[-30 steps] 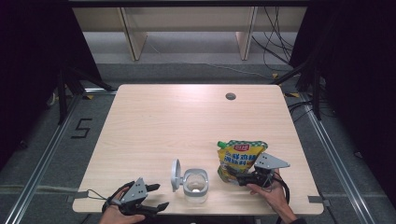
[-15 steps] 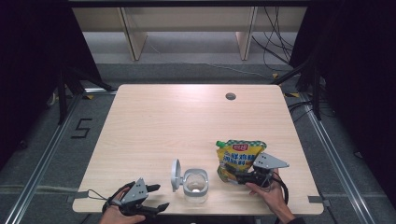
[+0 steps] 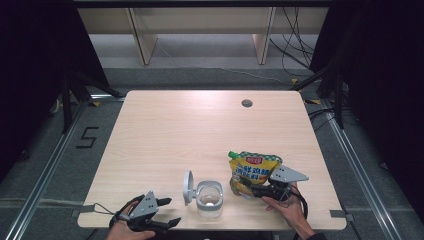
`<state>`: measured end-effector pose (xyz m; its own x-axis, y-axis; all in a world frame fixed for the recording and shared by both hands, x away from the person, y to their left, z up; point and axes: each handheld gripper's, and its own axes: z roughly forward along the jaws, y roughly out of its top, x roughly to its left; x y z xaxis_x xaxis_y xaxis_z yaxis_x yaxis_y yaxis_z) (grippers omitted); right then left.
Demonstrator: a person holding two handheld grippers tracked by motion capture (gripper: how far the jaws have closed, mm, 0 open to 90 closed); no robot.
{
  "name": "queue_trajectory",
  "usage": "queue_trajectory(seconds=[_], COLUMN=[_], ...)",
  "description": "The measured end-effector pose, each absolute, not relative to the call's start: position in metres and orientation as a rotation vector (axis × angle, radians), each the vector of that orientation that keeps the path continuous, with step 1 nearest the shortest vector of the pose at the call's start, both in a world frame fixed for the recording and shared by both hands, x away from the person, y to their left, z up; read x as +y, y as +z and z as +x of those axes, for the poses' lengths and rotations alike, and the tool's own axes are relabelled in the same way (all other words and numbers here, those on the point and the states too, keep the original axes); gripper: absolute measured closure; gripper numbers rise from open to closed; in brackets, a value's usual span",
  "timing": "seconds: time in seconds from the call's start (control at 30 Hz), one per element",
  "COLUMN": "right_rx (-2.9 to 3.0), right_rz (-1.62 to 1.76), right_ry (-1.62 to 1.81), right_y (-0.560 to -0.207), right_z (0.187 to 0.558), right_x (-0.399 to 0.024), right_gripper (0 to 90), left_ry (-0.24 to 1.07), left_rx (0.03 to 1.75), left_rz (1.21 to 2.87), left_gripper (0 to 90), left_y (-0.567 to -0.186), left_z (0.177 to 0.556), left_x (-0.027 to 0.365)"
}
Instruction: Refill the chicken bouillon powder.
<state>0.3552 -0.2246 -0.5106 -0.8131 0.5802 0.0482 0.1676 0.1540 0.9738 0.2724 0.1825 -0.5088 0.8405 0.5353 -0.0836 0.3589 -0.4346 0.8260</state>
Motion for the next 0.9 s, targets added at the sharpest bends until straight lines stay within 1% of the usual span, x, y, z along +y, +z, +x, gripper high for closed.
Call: queue_trajectory(seconds=[0.07, 0.2, 0.4, 0.5, 0.53, 0.6, 0.63, 0.7, 0.8, 0.87, 0.9], right_rx=[2.125, 2.092, 2.126, 2.118, 2.110, 2.112, 2.113, 2.119, 2.111, 2.114, 2.115], right_rz=[0.735, 0.779, 0.749, 0.751, 0.687, 0.715, 0.674, 0.652, 0.637, 0.657, 0.637], right_ry=[1.703, 1.729, 1.720, 1.686, 1.636, 1.580, 1.570, 1.477, 1.449, 1.424, 1.417], right_y=[-0.511, -0.513, -0.510, -0.507, -0.503, -0.501, -0.499, -0.494, -0.492, -0.489, -0.486], right_z=[0.357, 0.356, 0.356, 0.352, 0.352, 0.349, 0.348, 0.345, 0.344, 0.339, 0.334], right_x=[-0.225, -0.223, -0.221, -0.219, -0.216, -0.216, -0.214, -0.217, -0.219, -0.220, -0.221], right_gripper=[38.2, 37.9, 40.4, 41.7, 42.6, 43.1, 43.4, 43.7, 43.8, 43.8, 43.9], left_ry=[0.248, 0.230, 0.244, 0.243, 0.243, 0.255, 0.246, 0.244, 0.260, 0.256, 0.273], left_rx=[0.650, 0.646, 0.649, 0.642, 0.643, 0.640, 0.643, 0.650, 0.640, 0.651, 0.640], left_rz=[2.084, 2.085, 2.080, 2.085, 2.088, 2.087, 2.063, 2.069, 2.094, 2.059, 2.089], left_gripper=[29.4, 29.4, 29.5, 29.5, 29.5, 29.5, 29.5, 29.5, 29.6, 29.6, 29.5], left_y=[-0.509, -0.510, -0.509, -0.508, -0.508, -0.509, -0.509, -0.508, -0.507, -0.509, -0.508], left_z=[0.272, 0.272, 0.271, 0.272, 0.271, 0.271, 0.270, 0.270, 0.271, 0.271, 0.272], left_x=[0.183, 0.182, 0.182, 0.183, 0.184, 0.184, 0.183, 0.184, 0.186, 0.184, 0.186])
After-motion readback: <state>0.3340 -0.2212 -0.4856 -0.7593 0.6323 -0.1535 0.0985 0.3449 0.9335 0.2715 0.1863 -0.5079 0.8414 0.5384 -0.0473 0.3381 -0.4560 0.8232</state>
